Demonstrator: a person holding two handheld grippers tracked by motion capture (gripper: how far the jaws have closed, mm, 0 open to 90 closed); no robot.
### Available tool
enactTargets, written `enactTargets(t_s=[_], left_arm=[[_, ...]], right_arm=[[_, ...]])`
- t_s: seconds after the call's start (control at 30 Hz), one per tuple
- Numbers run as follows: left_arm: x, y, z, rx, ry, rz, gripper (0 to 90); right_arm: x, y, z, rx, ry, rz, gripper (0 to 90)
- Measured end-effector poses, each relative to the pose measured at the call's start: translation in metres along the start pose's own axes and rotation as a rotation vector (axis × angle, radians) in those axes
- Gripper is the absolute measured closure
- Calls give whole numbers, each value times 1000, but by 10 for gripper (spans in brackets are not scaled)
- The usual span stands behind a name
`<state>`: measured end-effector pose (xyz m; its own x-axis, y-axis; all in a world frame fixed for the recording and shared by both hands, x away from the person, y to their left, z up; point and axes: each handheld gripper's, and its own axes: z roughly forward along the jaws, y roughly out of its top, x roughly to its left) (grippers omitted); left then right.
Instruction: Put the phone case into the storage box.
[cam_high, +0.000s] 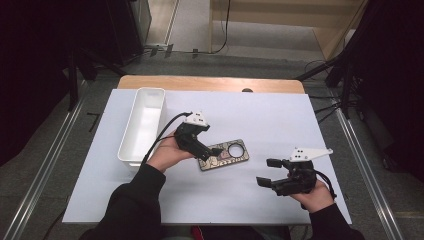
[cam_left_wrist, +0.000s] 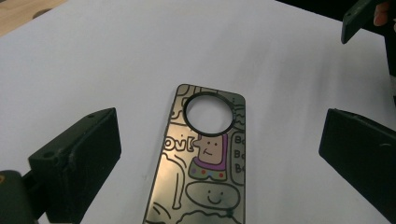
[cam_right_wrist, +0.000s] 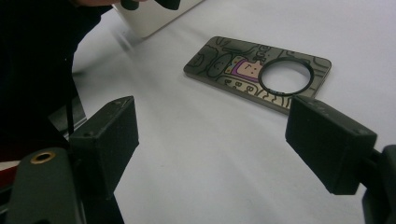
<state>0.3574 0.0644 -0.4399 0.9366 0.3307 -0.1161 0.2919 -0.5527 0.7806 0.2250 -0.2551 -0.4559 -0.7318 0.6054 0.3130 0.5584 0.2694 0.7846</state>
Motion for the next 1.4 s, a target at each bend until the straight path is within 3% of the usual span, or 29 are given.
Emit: enactTargets(t_s=[0.33, 0.5, 0.7, 1.03, 1.4], left_arm=[[0, 9, 11, -19, -9, 27, 0], [3, 10, 18, -53, -30, 7, 0], [4, 10, 25, -50, -26, 27, 0], [7, 9, 28, -63, -27, 8, 0], [8, 5, 31, -51, -18, 14, 0]], right_arm=[[0, 0, 0, -4, 0, 2, 162], [0, -1, 0, -1, 0, 5, 162], [1, -3, -1, 1, -3, 8, 162], [1, -4, -2, -1, 0, 12, 162], [2, -4, -2, -4, 6, 4, 162]])
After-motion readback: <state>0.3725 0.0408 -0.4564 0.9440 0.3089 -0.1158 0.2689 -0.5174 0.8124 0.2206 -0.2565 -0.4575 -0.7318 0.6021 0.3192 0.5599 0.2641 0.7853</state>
